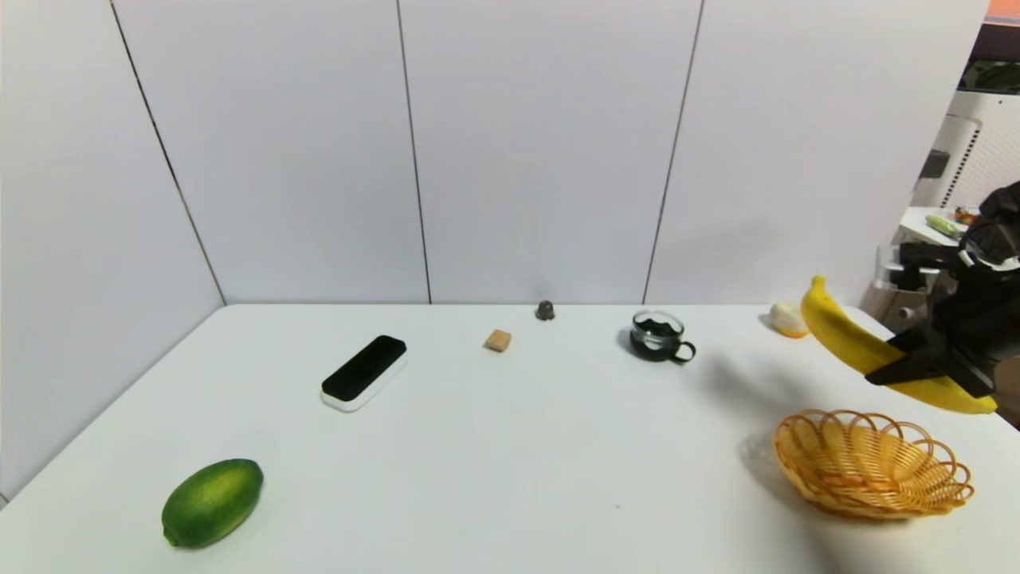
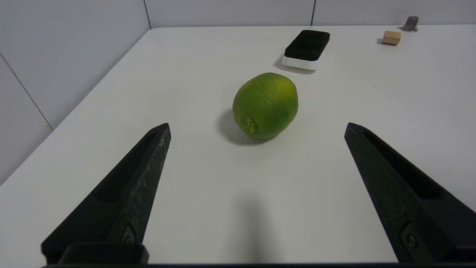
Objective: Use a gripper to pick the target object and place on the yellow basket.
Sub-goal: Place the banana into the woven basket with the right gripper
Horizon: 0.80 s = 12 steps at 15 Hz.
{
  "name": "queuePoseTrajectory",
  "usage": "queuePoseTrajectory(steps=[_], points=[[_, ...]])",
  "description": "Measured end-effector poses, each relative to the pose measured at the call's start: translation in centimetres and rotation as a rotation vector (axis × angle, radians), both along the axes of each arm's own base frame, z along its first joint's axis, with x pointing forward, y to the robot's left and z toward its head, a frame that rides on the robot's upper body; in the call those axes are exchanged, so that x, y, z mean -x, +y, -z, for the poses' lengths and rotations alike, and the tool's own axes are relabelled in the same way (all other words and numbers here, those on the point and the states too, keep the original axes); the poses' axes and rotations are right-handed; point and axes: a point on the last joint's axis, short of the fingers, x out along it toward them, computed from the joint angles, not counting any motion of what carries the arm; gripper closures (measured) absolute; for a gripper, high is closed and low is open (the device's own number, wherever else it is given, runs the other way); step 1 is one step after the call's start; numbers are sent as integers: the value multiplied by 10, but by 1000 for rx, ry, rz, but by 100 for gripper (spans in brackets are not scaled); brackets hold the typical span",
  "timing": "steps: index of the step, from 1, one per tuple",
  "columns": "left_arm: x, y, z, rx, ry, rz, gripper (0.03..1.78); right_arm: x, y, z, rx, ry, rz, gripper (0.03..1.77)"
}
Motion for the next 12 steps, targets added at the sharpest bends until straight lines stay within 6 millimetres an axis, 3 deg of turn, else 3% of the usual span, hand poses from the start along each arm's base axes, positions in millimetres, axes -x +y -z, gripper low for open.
queuePoseTrajectory(steps=[6, 12], points=[[0, 0, 0, 0, 0, 0, 12, 46, 18, 22, 52, -2, -118, 134], [0, 0, 0, 0, 0, 0, 12, 57, 32, 45, 93, -3, -157, 134]])
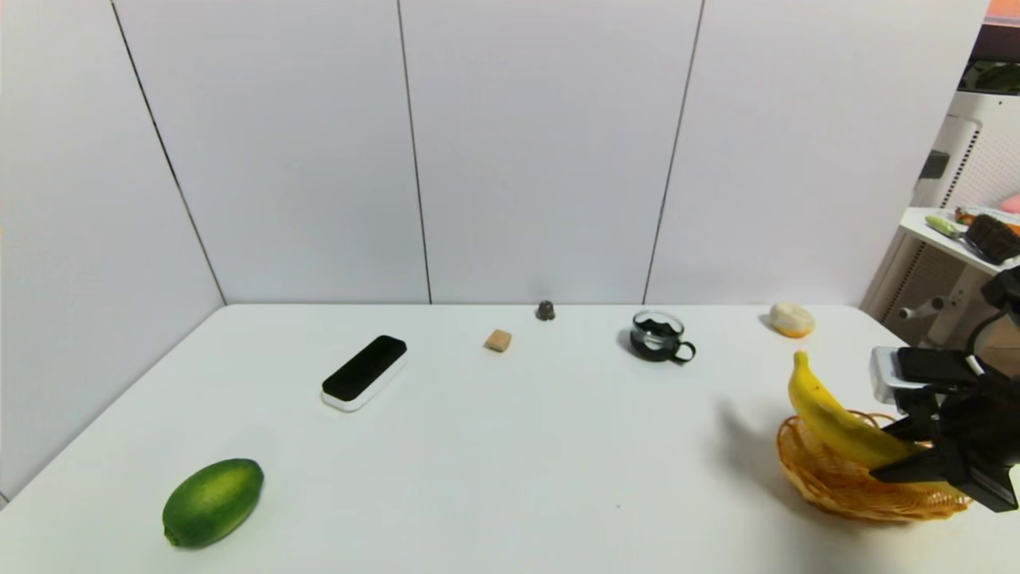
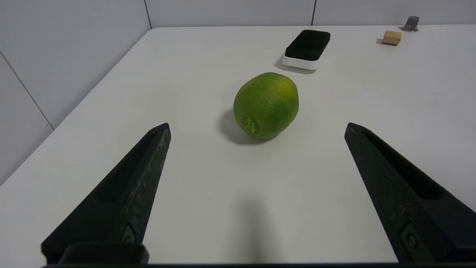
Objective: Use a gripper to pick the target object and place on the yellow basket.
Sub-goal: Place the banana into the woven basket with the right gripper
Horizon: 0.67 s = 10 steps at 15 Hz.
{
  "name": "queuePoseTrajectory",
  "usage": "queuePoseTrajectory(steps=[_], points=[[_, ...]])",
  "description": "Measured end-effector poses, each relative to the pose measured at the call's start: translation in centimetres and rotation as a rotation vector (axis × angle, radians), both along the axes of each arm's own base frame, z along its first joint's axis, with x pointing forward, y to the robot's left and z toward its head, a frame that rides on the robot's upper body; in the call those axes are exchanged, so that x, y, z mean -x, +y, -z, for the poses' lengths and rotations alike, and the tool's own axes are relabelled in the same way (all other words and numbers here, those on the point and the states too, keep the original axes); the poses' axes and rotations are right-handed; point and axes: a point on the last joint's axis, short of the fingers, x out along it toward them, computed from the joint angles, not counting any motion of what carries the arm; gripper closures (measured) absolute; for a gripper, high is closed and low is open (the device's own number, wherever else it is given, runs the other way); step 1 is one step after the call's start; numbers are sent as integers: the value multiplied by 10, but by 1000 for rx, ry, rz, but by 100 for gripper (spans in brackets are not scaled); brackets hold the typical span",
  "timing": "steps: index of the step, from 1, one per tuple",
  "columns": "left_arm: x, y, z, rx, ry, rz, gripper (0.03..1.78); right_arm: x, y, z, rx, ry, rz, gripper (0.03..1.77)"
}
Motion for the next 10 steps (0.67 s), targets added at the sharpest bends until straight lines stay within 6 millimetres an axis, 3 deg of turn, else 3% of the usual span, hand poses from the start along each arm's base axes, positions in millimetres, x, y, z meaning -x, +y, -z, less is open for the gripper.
queuePoseTrajectory(steps=[3, 6, 10], points=[[0, 0, 0, 0, 0, 0, 12, -6, 0, 3, 2, 11, -4, 134], [0, 0, 0, 0, 0, 0, 12, -11, -1, 2, 5, 9, -2, 97], [0, 0, 0, 0, 0, 0, 12, -15, -1, -4, 7, -14, -4, 62]])
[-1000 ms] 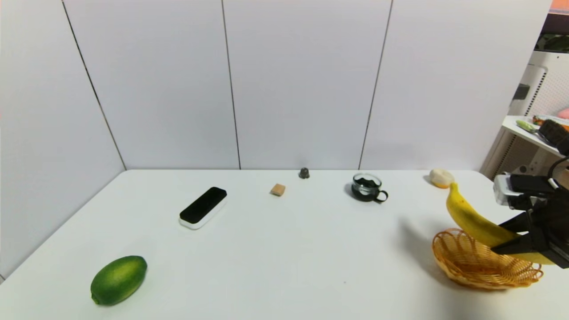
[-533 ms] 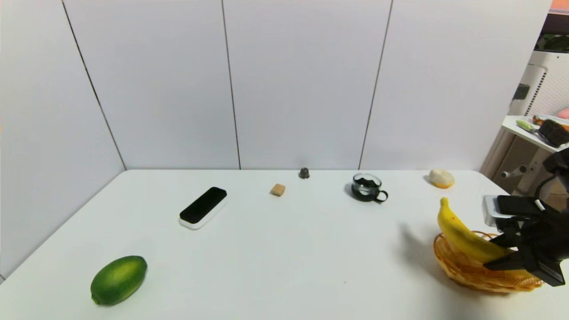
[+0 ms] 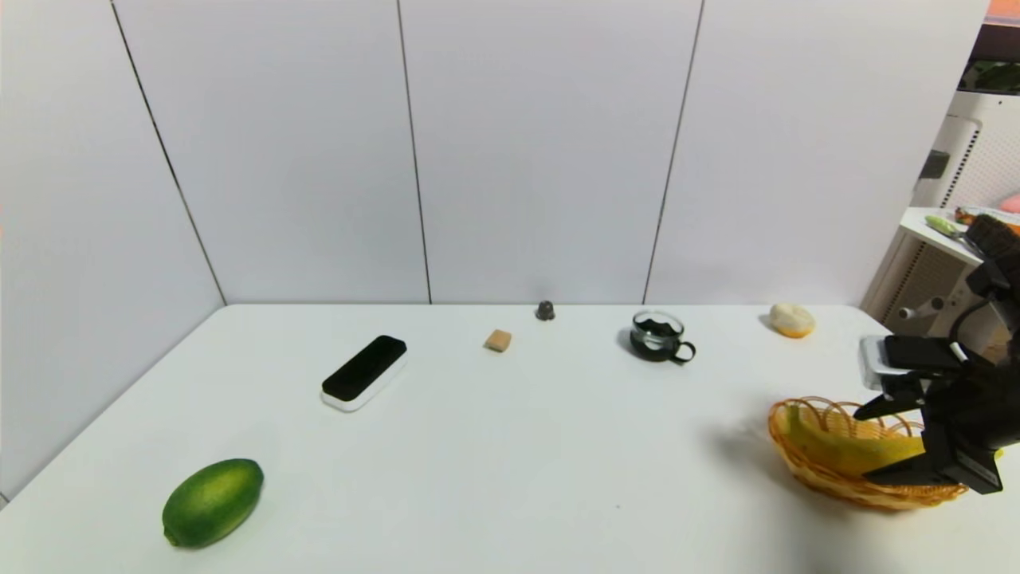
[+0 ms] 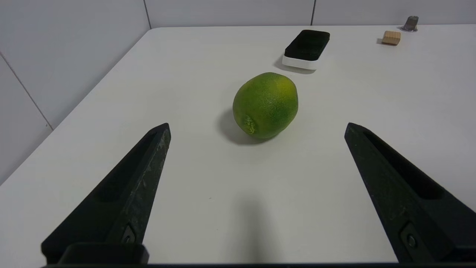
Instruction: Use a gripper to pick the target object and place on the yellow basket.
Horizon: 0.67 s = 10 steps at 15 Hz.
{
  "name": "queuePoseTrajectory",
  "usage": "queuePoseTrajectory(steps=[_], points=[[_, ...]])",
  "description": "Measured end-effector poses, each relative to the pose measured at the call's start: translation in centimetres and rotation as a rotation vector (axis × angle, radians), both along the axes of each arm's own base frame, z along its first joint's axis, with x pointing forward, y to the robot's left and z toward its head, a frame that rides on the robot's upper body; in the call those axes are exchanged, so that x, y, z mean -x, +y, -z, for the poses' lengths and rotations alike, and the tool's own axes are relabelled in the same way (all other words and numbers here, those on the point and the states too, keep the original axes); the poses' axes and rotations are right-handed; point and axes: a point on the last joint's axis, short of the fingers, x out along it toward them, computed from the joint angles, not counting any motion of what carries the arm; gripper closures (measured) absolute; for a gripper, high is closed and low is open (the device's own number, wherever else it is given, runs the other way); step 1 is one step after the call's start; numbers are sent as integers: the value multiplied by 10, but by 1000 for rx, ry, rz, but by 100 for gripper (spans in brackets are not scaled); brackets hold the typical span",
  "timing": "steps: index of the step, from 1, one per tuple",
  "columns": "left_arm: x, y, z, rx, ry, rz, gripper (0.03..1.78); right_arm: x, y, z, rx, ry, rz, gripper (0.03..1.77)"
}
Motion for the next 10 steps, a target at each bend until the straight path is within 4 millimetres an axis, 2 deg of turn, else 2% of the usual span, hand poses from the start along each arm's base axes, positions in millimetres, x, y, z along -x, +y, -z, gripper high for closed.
queuePoseTrajectory(steps=[3, 5, 8, 10], points=[[0, 0, 0, 0, 0, 0, 12, -1, 0, -22, 4, -79, 33, 44], [0, 0, 0, 0, 0, 0, 12, 6, 4, -41, -26, -124, 121, 37], [0, 0, 0, 0, 0, 0, 12, 31, 23, -70, -111, -175, 341, 28], [0, 0, 0, 0, 0, 0, 12, 63, 34, -79, -211, -192, 490, 24]])
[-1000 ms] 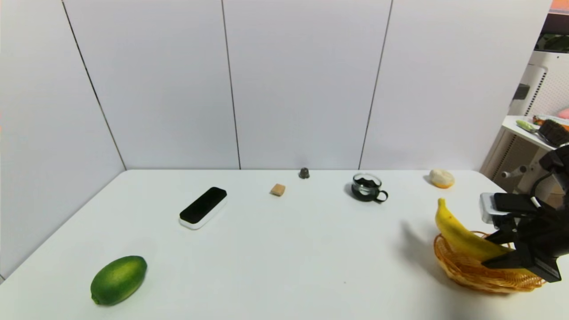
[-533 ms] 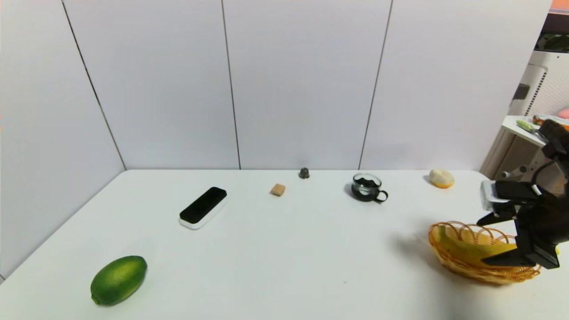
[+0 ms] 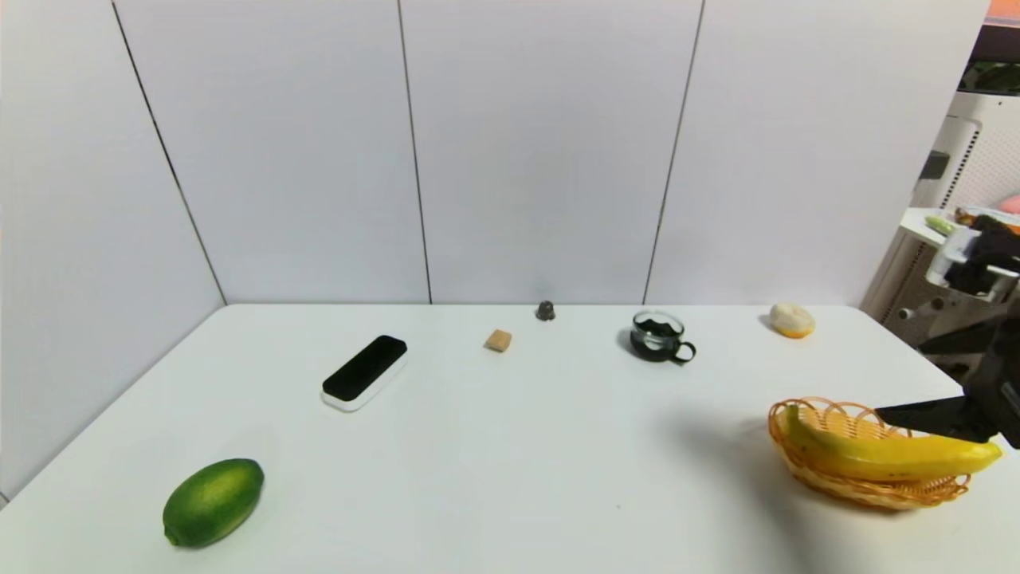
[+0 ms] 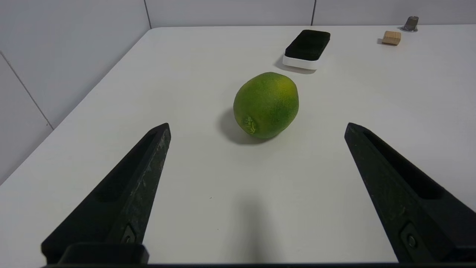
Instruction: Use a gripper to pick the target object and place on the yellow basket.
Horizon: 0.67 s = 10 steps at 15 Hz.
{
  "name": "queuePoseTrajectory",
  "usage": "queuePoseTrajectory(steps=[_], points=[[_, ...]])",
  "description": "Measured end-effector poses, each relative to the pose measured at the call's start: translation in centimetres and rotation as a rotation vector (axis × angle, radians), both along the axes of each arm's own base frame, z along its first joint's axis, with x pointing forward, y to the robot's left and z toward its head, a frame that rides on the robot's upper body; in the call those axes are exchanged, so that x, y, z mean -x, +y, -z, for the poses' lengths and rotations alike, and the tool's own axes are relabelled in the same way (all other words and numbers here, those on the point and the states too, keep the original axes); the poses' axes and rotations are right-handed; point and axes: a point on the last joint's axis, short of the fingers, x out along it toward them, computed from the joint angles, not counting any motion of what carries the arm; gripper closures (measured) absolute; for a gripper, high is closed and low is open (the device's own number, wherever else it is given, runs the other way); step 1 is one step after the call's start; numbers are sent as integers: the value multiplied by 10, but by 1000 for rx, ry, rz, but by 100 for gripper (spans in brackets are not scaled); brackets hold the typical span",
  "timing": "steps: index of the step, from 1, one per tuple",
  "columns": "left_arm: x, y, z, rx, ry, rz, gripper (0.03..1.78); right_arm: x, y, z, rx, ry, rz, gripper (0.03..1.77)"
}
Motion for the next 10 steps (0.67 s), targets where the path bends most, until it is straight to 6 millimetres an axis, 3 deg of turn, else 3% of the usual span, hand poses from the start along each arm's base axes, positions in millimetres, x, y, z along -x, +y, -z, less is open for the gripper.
queuePoseTrajectory(steps=[3, 5, 8, 10], points=[[0, 0, 0, 0, 0, 0, 12, 60, 7, 8, -149, -52, 143, 19], [0, 0, 0, 0, 0, 0, 12, 107, 10, 24, -248, -143, 217, 17], [0, 0, 0, 0, 0, 0, 12, 155, 11, 71, -345, -301, 296, 14], [0, 0, 0, 0, 0, 0, 12, 168, 10, 105, -376, -421, 325, 13]])
